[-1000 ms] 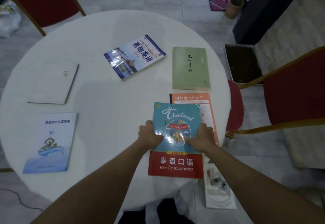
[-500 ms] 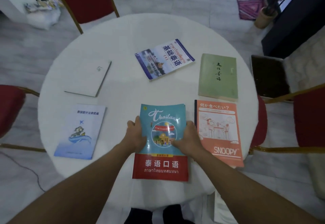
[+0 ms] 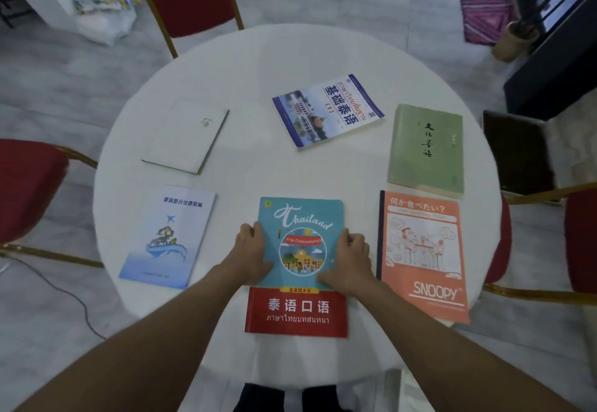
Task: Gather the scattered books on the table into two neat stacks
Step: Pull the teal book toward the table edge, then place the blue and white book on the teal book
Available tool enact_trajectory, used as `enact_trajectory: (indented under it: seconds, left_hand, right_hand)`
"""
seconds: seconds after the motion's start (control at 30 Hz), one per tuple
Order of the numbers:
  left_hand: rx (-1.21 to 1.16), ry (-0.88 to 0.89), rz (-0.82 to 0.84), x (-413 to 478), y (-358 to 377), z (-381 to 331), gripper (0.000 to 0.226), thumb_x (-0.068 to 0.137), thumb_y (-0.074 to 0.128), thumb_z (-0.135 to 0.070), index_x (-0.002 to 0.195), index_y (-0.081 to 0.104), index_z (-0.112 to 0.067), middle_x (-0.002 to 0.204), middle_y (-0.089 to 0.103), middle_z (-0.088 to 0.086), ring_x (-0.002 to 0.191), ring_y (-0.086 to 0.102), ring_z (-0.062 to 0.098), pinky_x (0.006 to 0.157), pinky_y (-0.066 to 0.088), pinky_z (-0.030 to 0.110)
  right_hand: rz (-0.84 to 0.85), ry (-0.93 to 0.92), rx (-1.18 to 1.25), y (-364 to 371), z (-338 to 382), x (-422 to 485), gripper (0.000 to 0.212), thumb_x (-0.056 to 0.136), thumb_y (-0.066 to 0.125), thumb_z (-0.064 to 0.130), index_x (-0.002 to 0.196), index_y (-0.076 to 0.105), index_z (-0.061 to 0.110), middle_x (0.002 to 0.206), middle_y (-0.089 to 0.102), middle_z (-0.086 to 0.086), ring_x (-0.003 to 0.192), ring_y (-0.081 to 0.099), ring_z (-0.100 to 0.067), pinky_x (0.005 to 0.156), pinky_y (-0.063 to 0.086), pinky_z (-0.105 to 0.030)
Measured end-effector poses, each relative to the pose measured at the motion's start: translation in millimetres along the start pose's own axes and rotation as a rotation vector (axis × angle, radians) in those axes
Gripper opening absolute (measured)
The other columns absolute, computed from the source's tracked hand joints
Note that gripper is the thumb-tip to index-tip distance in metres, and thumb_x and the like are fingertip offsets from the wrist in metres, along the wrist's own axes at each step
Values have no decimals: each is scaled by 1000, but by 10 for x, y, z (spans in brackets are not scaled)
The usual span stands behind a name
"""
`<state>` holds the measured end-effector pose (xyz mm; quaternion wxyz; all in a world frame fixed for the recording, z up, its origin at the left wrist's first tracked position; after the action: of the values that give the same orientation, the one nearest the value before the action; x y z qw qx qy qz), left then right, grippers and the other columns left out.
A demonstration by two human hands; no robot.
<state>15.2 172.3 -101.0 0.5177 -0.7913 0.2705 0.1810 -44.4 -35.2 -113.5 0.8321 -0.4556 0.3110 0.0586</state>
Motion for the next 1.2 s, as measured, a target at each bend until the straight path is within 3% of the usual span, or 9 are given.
enact_trajectory:
  seconds: [0.13, 0.27, 0.4, 0.57, 1.0, 1.1, 1.2]
  left_hand:
    - [-9, 2, 9, 27, -25, -22, 87, 85, 71, -26, 150, 15, -7, 137, 31, 11, 127, 39, 25, 103, 50, 38]
    - [21, 55, -40, 135, -190, -98, 82, 86, 68, -28, 149, 19, -11, 142, 30, 11, 131, 37, 26, 104, 48, 41]
    - [117, 132, -59, 405, -472, -210, 83, 89, 62, -32, 153, 15, -8, 152, 24, 14, 139, 30, 31, 110, 39, 42]
    - [135, 179, -78, 912, -897, -387, 81, 91, 60, -37, 155, 18, -9, 157, 23, 13, 142, 30, 31, 114, 35, 44]
    - [157, 294, -134, 2305, -1534, -622, 56, 93, 57, -38, 140, 43, -13, 140, 46, 13, 128, 48, 29, 106, 45, 45]
    - [177, 309, -171, 2546, -1609, -650, 54, 95, 53, -38, 140, 44, -11, 143, 44, 14, 129, 46, 31, 107, 44, 47]
    - [189, 349, -214, 2730, -1690, -700, 60, 96, 50, -37, 149, 36, -12, 153, 33, 14, 139, 34, 34, 111, 38, 48]
  right_hand:
    - [10, -17, 31, -25, -15, 5, 119, 66, 81, 44, 153, 7, 12, 138, 23, -6, 128, 27, -22, 104, 40, -32]
    - [-79, 1, 77, -130, 35, 60, 89, 70, 81, 51, 136, 31, 19, 133, 35, -5, 123, 38, -21, 99, 47, -37]
    - [-127, 16, 174, -348, 138, 221, 70, 77, 77, 47, 131, 38, 25, 129, 37, -3, 121, 43, -21, 98, 50, -40]
    - [-163, 52, 227, -607, 312, 542, 86, 88, 65, 48, 156, 20, 20, 149, 27, -7, 139, 33, -27, 113, 37, -44]
    - [-295, 117, 334, -856, 844, 1690, 85, 92, 59, 50, 157, 18, 14, 158, 22, -9, 146, 23, -27, 117, 27, -40]
    - [-341, 102, 304, -832, 953, 1855, 88, 91, 57, 56, 159, 12, 22, 164, 13, -4, 149, 16, -27, 118, 22, -45]
    - [-346, 35, 93, -798, 1062, 1959, 83, 89, 46, 67, 157, 9, 37, 167, 2, 3, 146, 16, -31, 112, 24, -54]
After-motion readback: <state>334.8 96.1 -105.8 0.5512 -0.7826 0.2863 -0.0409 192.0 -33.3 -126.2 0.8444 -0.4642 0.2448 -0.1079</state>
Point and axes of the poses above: each hand's wrist, its own x-axis towards the middle knuckle, its own y-axis out of the palm, z = x × y, the point moved 2 cm from there along x, towards the middle knuckle
